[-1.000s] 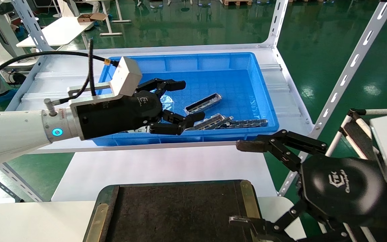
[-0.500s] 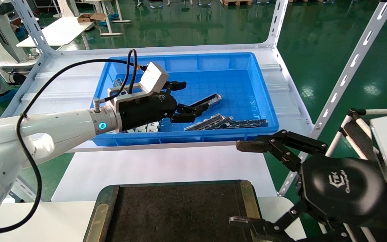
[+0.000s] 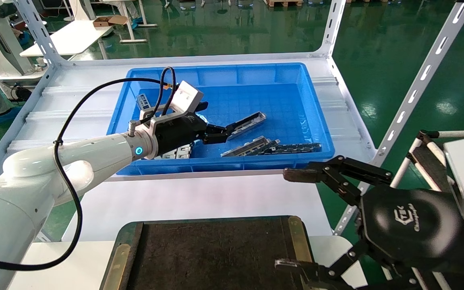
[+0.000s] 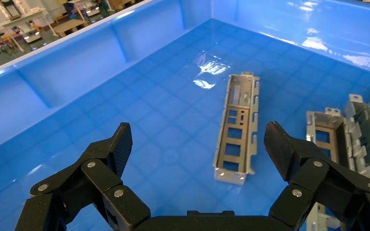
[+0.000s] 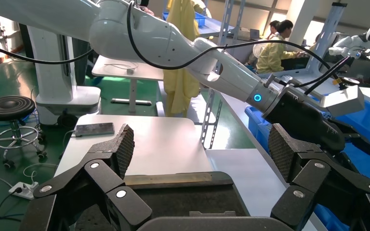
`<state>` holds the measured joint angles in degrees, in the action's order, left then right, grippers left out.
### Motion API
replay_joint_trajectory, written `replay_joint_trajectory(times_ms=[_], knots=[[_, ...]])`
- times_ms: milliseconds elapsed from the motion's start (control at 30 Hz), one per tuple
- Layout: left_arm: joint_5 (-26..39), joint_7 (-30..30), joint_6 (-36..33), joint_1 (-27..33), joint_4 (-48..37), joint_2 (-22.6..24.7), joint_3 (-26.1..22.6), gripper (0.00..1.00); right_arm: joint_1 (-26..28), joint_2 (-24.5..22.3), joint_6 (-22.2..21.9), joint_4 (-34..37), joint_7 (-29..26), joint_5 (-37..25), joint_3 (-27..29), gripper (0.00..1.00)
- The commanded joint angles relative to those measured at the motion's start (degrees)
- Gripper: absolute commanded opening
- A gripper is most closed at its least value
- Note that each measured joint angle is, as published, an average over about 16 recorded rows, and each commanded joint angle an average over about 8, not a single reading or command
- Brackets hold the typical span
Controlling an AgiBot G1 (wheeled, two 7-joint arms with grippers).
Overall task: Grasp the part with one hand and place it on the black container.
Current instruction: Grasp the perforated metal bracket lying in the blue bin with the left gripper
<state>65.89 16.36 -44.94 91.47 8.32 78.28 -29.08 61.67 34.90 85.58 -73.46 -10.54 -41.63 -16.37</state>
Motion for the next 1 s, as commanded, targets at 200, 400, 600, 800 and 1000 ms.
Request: replay_joint_trajectory(times_ms=[200,400,600,800,1000], knots=[[-0.5,-2.8,2.4,-1.3,3.0,0.2,-3.1,1.00,0.0,0.0,0.0,0.0,0.0,0.0,0.0,1.00],[-1.3,-5.3,4.0,-2.0,5.2,0.2,-6.6,1.00,0.0,0.0,0.0,0.0,0.0,0.0,-0.1,0.97],[-2.5,-7.5,5.5,-2.5,6.7,0.1,-10.0,0.53,0.0,0.0,0.0,0.0,0.0,0.1,-0.1,0.23],[-4.1,-9.0,7.3,-2.9,7.6,0.1,-13.0,0.00,0.0,0.0,0.0,0.0,0.0,0.1,-0.1,0.00],[-6.0,-10.1,9.5,-3.2,8.2,0.1,-15.6,0.00,0.0,0.0,-0.1,0.0,0.1,0.1,-0.1,0.00]])
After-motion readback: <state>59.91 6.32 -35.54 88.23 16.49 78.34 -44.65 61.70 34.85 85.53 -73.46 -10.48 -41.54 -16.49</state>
